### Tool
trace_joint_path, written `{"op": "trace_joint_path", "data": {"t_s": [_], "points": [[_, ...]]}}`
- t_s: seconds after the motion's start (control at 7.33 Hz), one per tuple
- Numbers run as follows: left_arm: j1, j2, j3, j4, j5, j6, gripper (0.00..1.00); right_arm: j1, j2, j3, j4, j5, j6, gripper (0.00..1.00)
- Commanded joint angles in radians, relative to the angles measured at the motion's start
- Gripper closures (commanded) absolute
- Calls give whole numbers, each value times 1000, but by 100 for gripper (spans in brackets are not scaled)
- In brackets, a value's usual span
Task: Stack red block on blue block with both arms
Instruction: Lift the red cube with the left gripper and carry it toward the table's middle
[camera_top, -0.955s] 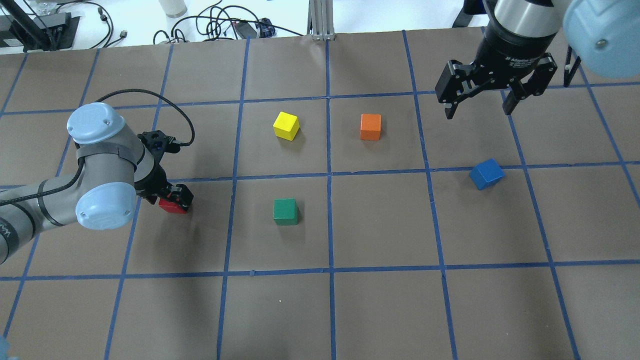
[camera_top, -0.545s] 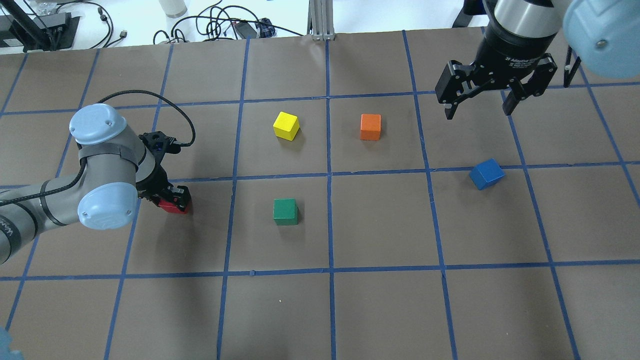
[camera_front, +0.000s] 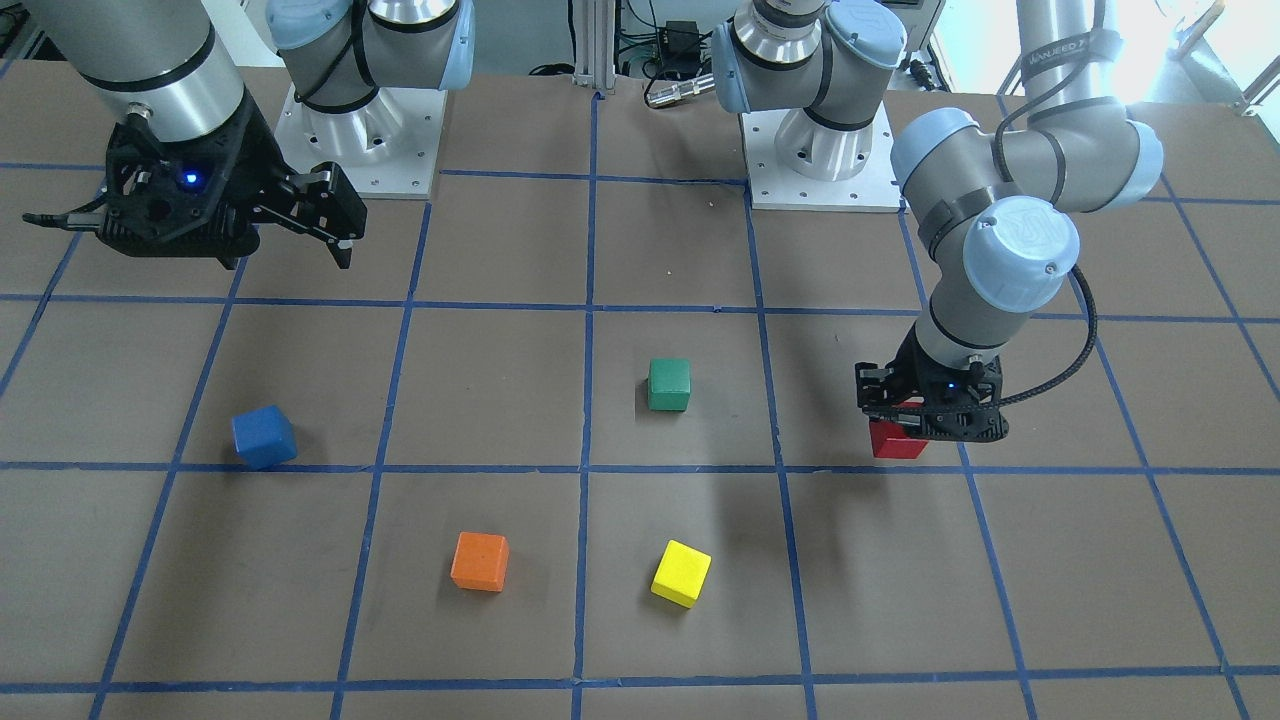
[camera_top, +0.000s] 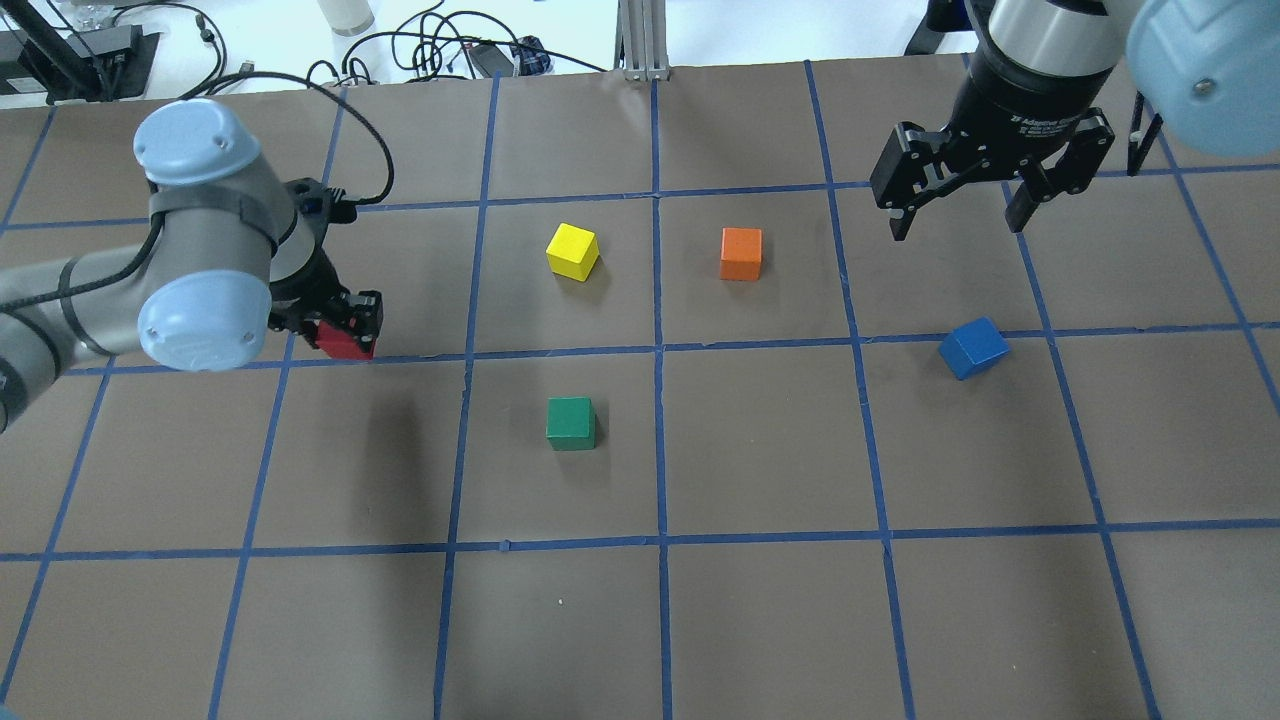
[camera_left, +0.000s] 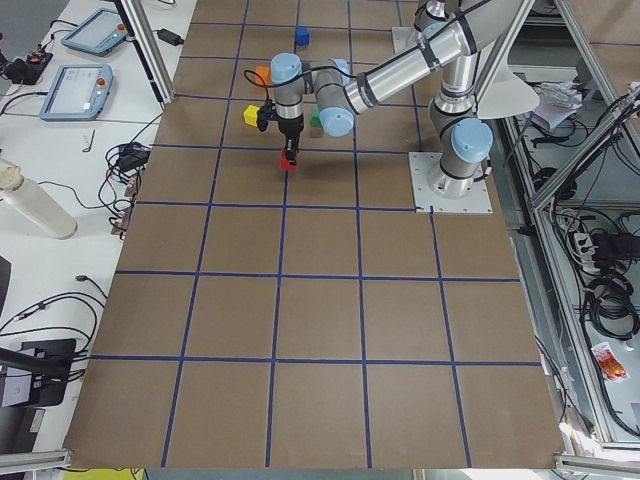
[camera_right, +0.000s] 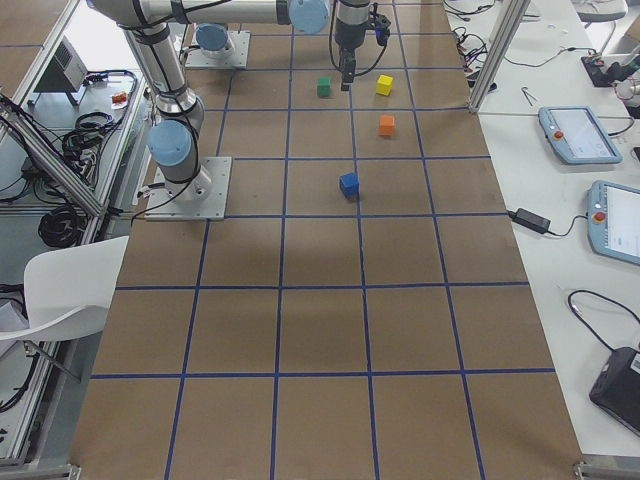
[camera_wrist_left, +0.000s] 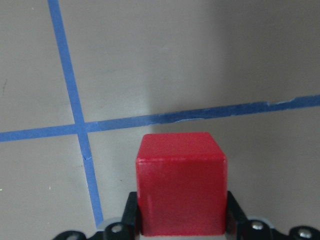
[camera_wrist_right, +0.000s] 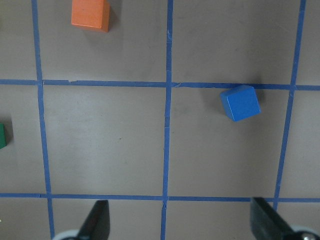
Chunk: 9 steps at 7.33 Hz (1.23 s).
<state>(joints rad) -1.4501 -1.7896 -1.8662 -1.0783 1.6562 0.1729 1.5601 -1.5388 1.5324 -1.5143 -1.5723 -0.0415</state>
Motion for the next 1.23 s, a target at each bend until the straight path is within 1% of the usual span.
{"op": "trace_joint_path", "data": {"t_s": [0.0,0.14,0.27,0.55,0.82,0.95,1.09], "points": [[-168,-52,195,-150,-95,-194,95,0,-1,0,-1,0,0,0],[-244,-85,234,-146,-140,-261,95,0,-4,0,-3,0,0,0],[-330,-132,267,-118,-142,-335,95,0,-4,-1,-3,-2,0,0],[-445,-226,330,-83,-142,-459,94,0,-4,-2,-6,0,0,0],[-531,-305,366,-52,-133,-524,94,0,-4,-2,-6,0,0,0],[-553,-336,372,-43,-128,-532,94,0,-4,-3,-7,1,2,0],[-565,-359,368,-41,-130,-532,91,0,-4,-3,-6,2,2,0]]}}
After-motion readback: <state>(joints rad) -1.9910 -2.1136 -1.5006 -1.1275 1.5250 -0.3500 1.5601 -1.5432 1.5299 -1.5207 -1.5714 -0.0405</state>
